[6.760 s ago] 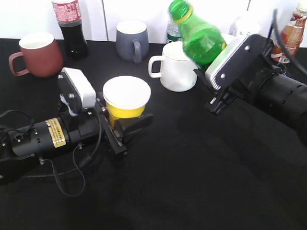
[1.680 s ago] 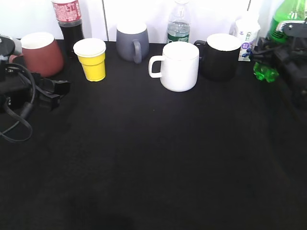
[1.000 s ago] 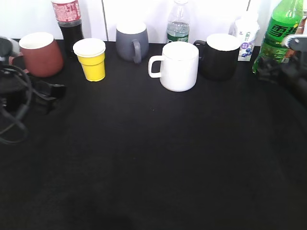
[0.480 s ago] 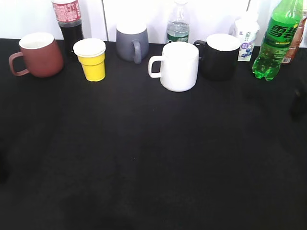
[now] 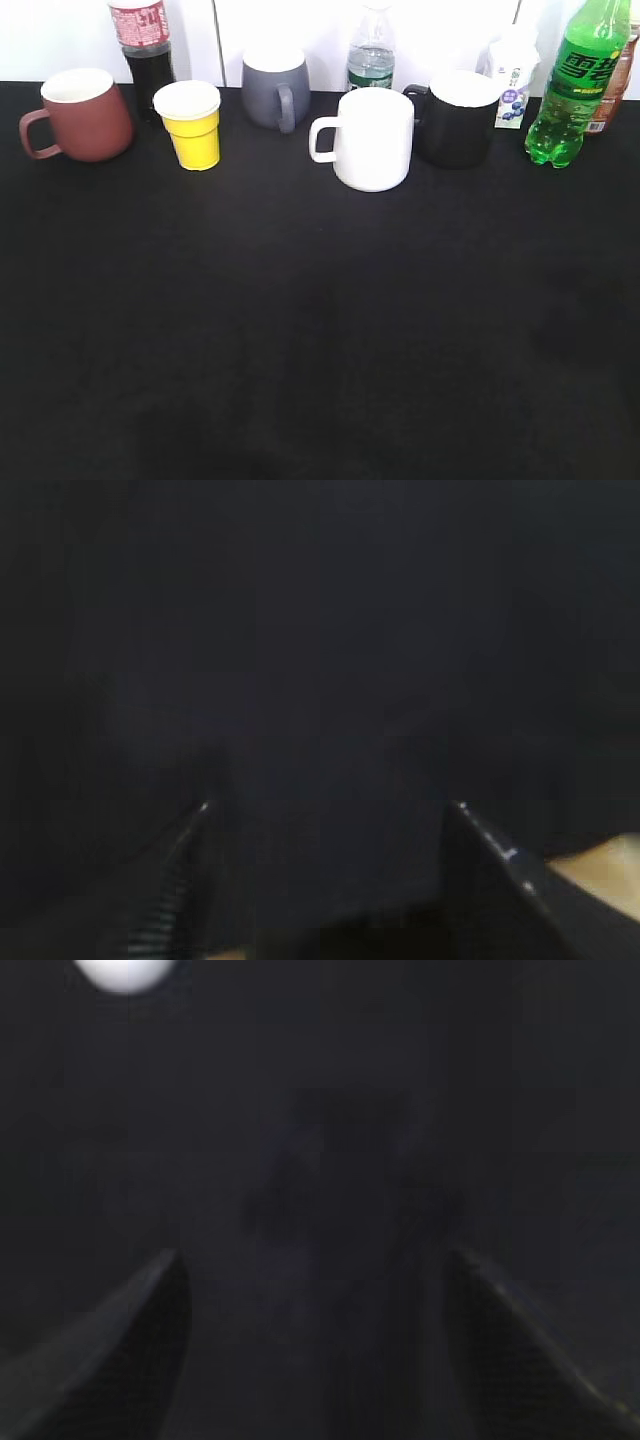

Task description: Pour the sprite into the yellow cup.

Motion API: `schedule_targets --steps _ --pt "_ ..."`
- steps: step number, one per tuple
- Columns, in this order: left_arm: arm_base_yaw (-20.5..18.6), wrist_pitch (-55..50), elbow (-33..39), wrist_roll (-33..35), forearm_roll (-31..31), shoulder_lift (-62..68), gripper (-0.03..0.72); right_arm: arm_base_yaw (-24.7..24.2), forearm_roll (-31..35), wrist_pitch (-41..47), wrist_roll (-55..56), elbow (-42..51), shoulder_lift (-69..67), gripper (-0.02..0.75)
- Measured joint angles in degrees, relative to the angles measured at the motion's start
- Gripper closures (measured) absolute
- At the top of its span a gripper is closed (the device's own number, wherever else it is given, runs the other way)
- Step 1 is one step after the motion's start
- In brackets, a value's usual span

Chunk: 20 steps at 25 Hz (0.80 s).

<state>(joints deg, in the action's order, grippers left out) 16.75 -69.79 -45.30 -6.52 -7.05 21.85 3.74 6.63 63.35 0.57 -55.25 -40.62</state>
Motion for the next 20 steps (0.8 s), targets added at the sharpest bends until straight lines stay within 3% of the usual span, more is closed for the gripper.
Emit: schedule_targets --steps 3,8,13,20 --pt "0.0 -0.1 0.0 0.0 1.6 -7.4 0.176 0.0 -4.4 3.6 1.3 5.8 15.5 0.146" --pt "-0.1 -0.1 0.9 0.0 7.1 -8.0 0.176 0.0 -9.9 6.2 2.3 15.8 36.1 0.146" --pt "-0.1 0.0 12.5 0.0 8.0 -8.0 0.176 0.0 -10.2 5.8 5.7 23.8 37.9 0.146" --pt "-0.1 8.4 15.3 0.0 6.0 -8.0 0.176 0.0 -10.3 0.3 5.7 24.7 37.9 0.146"
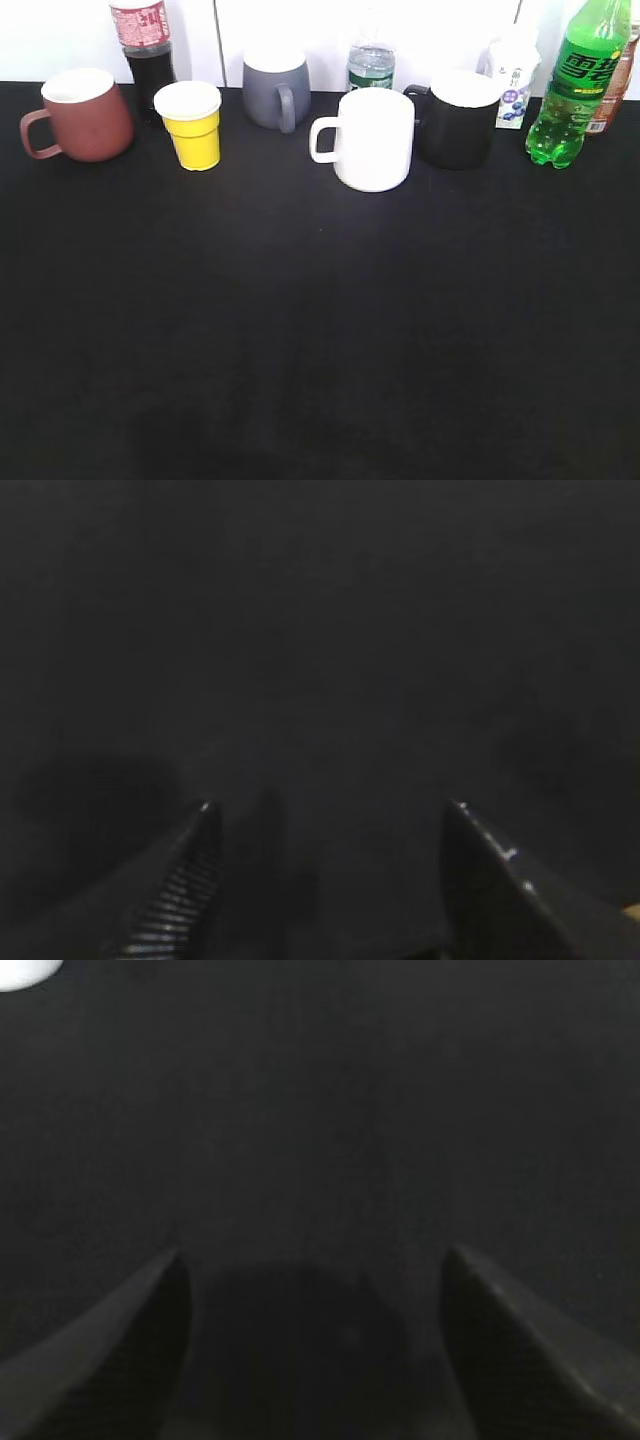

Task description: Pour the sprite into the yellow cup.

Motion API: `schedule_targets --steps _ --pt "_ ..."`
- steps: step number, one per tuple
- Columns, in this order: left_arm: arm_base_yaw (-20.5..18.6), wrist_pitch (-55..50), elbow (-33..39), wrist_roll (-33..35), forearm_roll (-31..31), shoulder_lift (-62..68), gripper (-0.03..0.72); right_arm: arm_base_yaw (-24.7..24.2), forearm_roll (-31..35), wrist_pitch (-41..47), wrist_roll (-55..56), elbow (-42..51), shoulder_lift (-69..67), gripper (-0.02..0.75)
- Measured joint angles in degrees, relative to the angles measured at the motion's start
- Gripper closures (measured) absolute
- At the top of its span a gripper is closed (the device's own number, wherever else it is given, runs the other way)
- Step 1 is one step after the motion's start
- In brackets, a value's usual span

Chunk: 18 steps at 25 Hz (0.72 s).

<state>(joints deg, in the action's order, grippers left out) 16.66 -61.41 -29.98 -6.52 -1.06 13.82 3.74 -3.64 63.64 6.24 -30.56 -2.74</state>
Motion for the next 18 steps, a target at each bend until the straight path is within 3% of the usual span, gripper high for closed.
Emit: schedule_targets --steps 14,16,18 --pt "0.0 0.7 0.0 0.0 -0.1 0.0 0.176 0.0 0.7 -3.9 0.0 1.6 0.0 0.146" --pt "-2.7 0.7 0.0 0.0 -0.1 -1.9 0.176 -0.2 0.7 -3.9 0.0 1.6 0.0 0.146" --pt "-8.4 0.7 0.0 0.0 -0.1 -5.3 0.176 -0.9 0.7 -3.9 0.0 1.6 0.0 0.146"
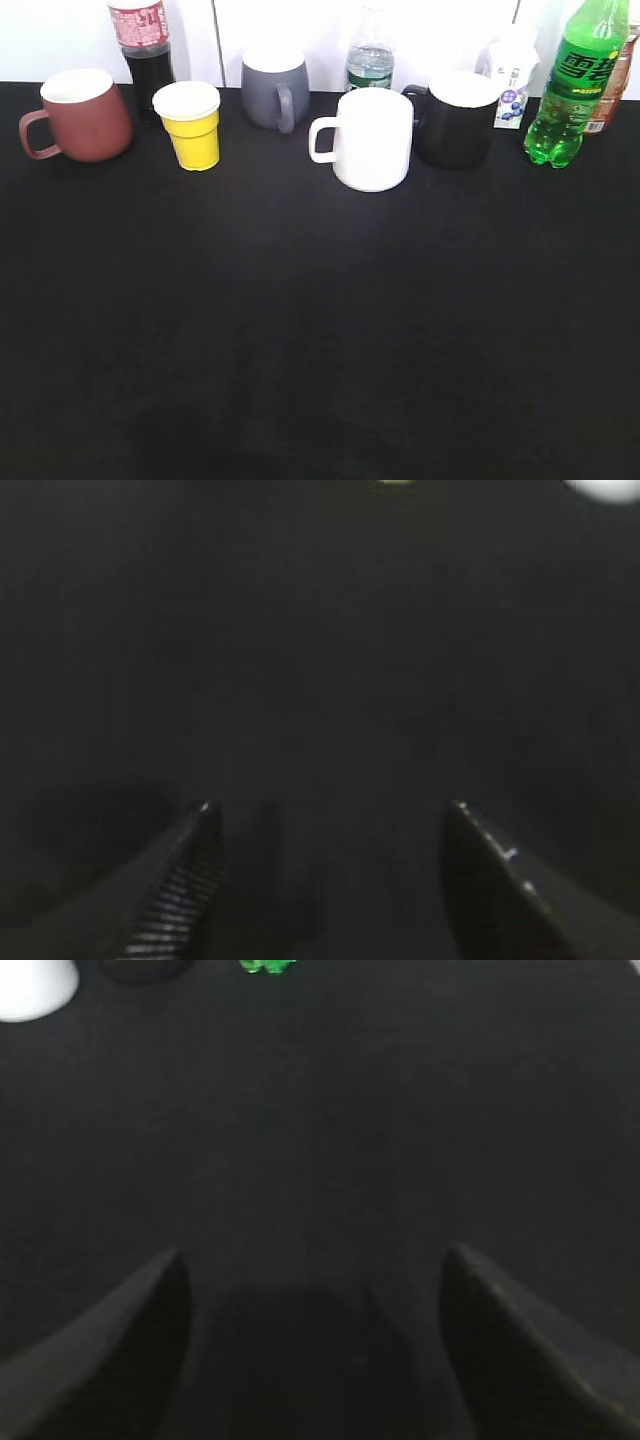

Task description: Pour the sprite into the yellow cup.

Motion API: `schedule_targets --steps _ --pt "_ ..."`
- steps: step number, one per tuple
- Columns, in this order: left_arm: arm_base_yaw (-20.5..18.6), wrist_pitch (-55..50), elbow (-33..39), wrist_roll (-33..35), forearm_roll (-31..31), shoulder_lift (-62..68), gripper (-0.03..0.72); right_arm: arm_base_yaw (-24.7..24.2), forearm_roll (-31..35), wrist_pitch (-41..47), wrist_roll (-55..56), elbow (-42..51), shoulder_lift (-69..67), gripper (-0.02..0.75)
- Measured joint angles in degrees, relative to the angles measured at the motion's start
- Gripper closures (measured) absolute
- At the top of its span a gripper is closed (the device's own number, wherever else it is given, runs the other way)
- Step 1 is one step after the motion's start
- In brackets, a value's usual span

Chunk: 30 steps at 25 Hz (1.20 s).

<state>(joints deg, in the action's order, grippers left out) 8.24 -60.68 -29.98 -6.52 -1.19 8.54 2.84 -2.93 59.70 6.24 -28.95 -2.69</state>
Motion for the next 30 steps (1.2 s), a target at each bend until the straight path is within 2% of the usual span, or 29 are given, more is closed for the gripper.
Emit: schedule_targets --steps 2,5,30 --pt "-4.6 0.0 0.0 0.0 0.0 -4.1 0.176 -0.1 0.1 0.0 0.0 0.0 0.0 0.146" --pt "-7.4 0.0 0.0 0.0 0.0 -8.9 0.176 -1.3 0.1 0.0 0.0 0.0 1.2 0.146" --pt "-7.5 0.0 0.1 0.0 -0.1 -9.0 0.176 -1.4 0.2 0.0 0.0 0.0 3.0 0.146"
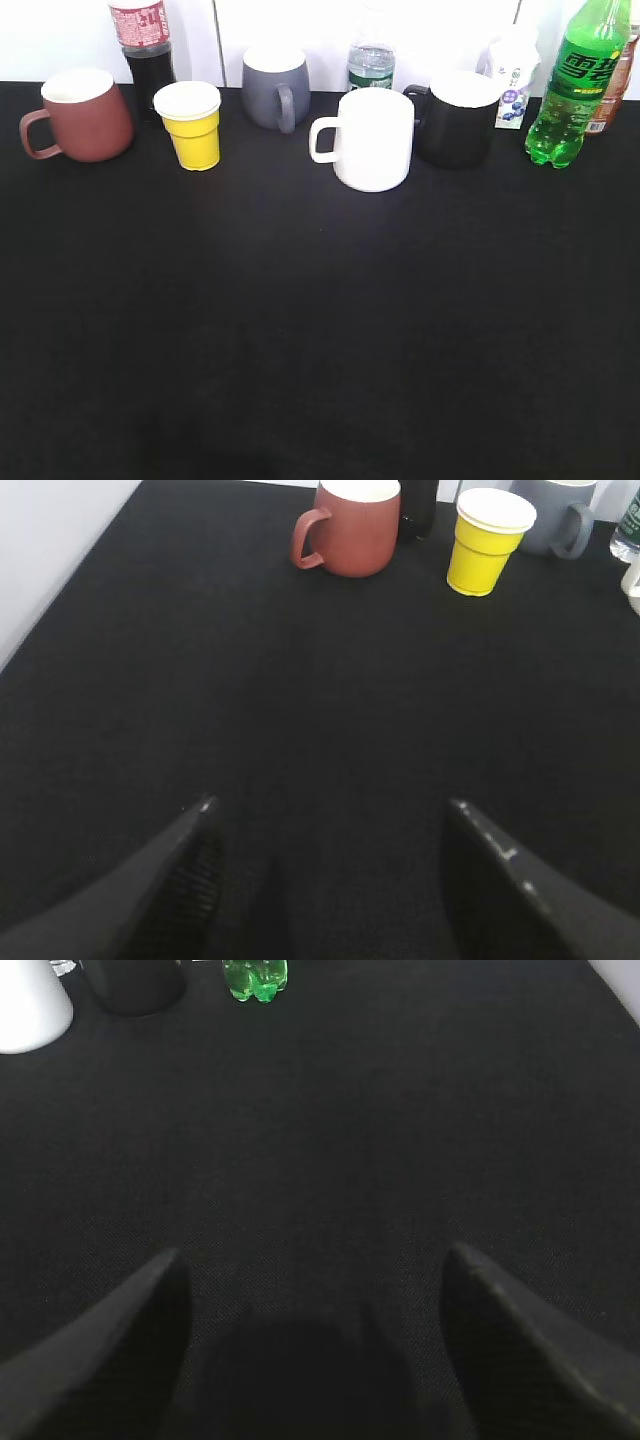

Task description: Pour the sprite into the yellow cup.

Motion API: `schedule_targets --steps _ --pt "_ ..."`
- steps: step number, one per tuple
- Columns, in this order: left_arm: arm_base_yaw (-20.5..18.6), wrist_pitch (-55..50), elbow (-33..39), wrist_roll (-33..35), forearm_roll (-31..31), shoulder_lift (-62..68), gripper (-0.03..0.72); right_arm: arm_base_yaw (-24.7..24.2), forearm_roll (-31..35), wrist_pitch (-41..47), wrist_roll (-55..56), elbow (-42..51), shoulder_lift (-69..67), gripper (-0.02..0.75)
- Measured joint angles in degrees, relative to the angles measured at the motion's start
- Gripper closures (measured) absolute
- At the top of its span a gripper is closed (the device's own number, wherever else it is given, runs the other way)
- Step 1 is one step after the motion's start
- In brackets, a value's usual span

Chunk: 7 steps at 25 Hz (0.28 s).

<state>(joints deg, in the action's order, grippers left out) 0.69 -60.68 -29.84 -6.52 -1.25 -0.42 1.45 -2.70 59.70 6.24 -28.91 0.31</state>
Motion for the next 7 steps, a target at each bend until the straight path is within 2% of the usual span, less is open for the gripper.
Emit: schedule_targets --steps 7 --pt "0.0 0.0 0.0 0.0 0.0 0.0 0.176 0.0 0.0 0.0 0.0 0.0 0.0 0.146"
